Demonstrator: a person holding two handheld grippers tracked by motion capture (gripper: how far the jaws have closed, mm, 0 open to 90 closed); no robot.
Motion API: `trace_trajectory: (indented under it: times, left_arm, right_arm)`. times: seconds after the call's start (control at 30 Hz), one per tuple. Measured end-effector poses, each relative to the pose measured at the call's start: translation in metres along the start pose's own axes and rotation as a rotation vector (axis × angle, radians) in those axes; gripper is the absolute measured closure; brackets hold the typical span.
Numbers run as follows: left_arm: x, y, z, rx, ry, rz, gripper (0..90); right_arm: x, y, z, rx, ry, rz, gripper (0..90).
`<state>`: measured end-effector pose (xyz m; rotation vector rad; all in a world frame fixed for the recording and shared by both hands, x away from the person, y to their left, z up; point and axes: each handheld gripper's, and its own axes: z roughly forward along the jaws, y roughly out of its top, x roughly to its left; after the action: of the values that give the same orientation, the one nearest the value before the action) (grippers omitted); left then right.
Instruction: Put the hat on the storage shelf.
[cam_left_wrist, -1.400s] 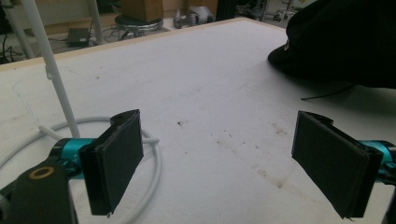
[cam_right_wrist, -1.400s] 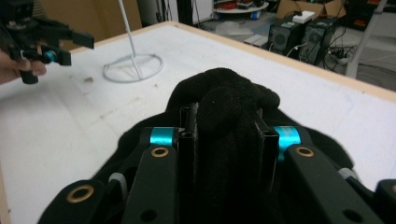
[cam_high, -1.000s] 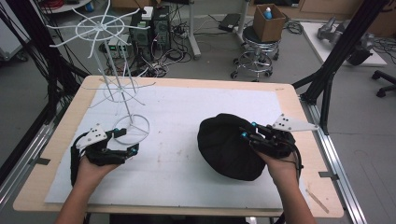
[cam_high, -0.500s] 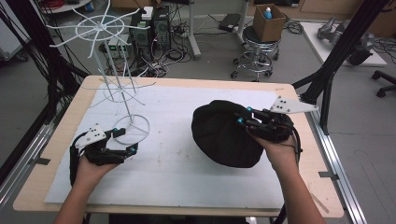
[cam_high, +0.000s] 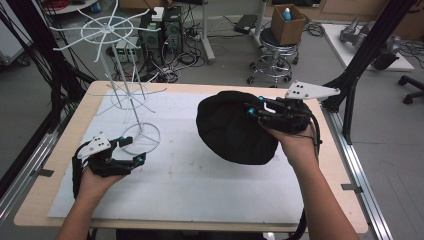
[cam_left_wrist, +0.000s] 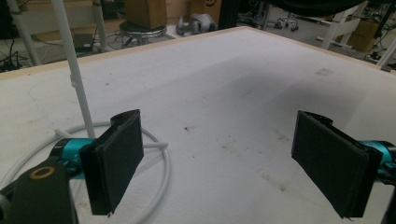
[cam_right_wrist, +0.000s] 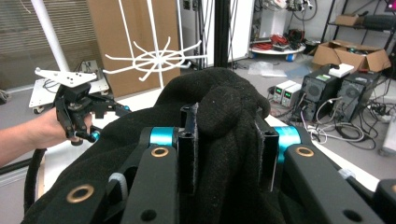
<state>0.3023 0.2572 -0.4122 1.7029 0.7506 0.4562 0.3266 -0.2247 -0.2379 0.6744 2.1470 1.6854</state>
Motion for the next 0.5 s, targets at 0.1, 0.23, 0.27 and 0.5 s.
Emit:
trace_trajectory:
  times: [0.1,0.23,0.27,0.5]
  left_arm:
    - [-0.001,0.001,0.000,-0.001,-0.001,0.006,17.0]
    - [-0.002,0.001,0.000,0.013,-0.011,0.026,17.0]
    - [-0.002,0.002,0.000,0.021,-0.014,0.033,17.0]
    - [-0.001,0.003,-0.003,0.015,-0.011,0.035,17.0]
  right_arm:
    - [0.001,0.006,0.002,-0.003,0.005,-0.010,69.9]
    - [0.002,0.016,0.002,-0.021,0.015,-0.015,70.0]
    - [0.002,0.018,0.002,-0.023,0.015,-0.017,69.9]
    - [0.003,0.037,0.003,-0.037,0.014,-0.027,69.9]
